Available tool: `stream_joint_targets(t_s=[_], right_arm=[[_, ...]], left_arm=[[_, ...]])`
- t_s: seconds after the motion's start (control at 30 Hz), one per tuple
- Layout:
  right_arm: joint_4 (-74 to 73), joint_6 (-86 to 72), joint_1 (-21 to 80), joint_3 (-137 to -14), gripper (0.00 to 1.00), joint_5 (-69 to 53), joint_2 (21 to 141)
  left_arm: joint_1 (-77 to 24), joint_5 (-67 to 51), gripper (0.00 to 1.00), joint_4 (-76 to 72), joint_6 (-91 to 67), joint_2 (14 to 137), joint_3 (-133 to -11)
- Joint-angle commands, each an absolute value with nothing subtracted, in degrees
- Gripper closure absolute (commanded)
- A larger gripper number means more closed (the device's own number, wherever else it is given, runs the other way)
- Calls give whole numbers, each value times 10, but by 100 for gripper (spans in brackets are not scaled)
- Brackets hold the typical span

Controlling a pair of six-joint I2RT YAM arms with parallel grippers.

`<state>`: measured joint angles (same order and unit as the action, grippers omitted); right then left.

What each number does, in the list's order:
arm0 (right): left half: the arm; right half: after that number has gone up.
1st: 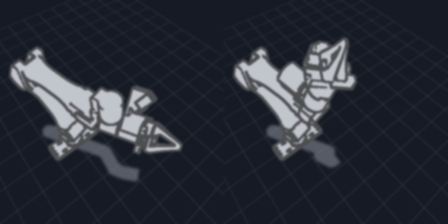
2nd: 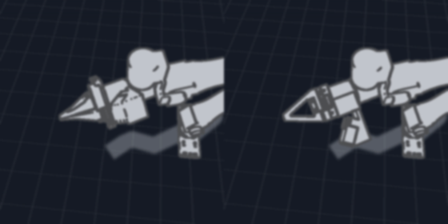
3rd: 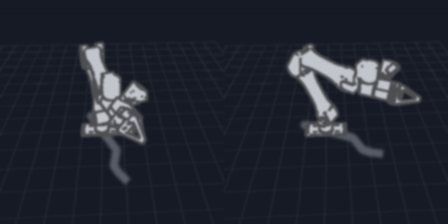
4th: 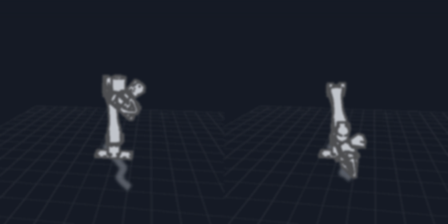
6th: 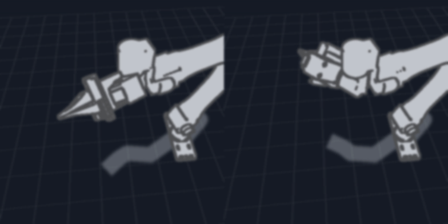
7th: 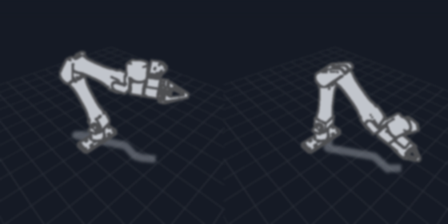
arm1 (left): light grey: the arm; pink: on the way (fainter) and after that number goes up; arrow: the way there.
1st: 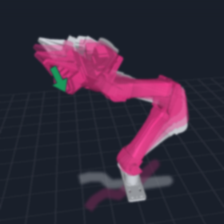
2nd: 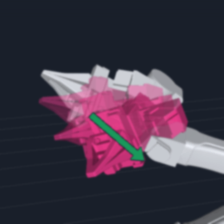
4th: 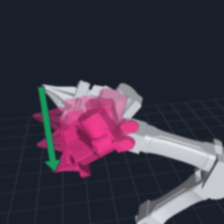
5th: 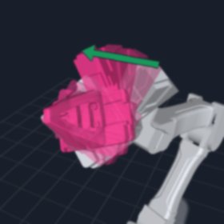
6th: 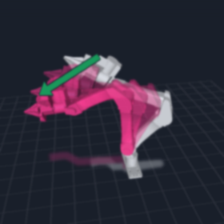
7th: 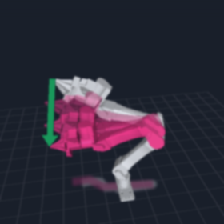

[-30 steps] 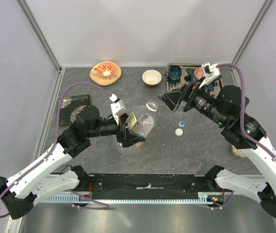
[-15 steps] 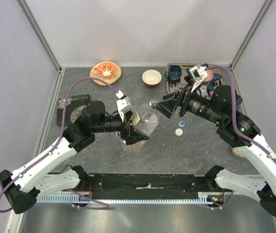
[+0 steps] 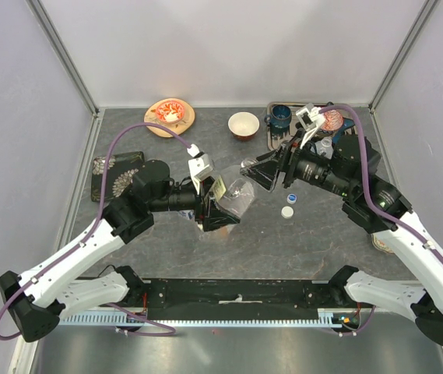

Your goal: Unscrew the bottle caps

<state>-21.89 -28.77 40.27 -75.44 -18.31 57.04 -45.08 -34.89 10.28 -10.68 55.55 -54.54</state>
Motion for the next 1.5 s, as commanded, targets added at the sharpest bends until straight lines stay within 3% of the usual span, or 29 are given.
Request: stream_joint_targets(t_s=[0.0, 0.27, 0.4, 0.47, 0.67, 0.7, 0.77, 0.8, 0.87, 1.17, 1.3, 1.47], right_arm=[[-201, -282, 408, -755, 20, -193, 577], [-196, -282, 413, -751, 36, -197, 591], [-197, -281, 418, -745, 56, -200, 592], [-197, -281, 419, -744, 62, -200, 589], [-213, -275, 419, -749, 91, -190, 579], [-220, -273, 419, -755, 100, -185, 578], [-226, -268, 419, -762, 100, -172, 577], [-232, -265, 419, -772, 100, -166, 577], [-243, -258, 419, -784, 100, -150, 578], [-281, -236, 419, -845, 100, -75, 600], [-280, -201, 419, -832, 100, 149, 610], [-189, -143, 418, -781, 100, 369, 635]], left_arm=[[-452, -363, 84, 70, -91, 558, -570], [-453, -368, 84, 65, -95, 562, -569], [-454, -364, 83, 63, -94, 561, -570], [-454, -359, 82, 64, -93, 559, -570], [-454, -316, 65, 67, -85, 543, -565], [-454, -301, 56, 69, -85, 537, -565], [-454, -287, 47, 88, -84, 532, -568], [-454, -272, 23, 96, -83, 528, -573], [-454, -259, 1, 119, -80, 517, -576], [-453, -157, 1, 178, -66, 426, -568], [-453, -27, 1, 195, -75, 355, -549], [-453, 9, 1, 175, -86, 261, -504]])
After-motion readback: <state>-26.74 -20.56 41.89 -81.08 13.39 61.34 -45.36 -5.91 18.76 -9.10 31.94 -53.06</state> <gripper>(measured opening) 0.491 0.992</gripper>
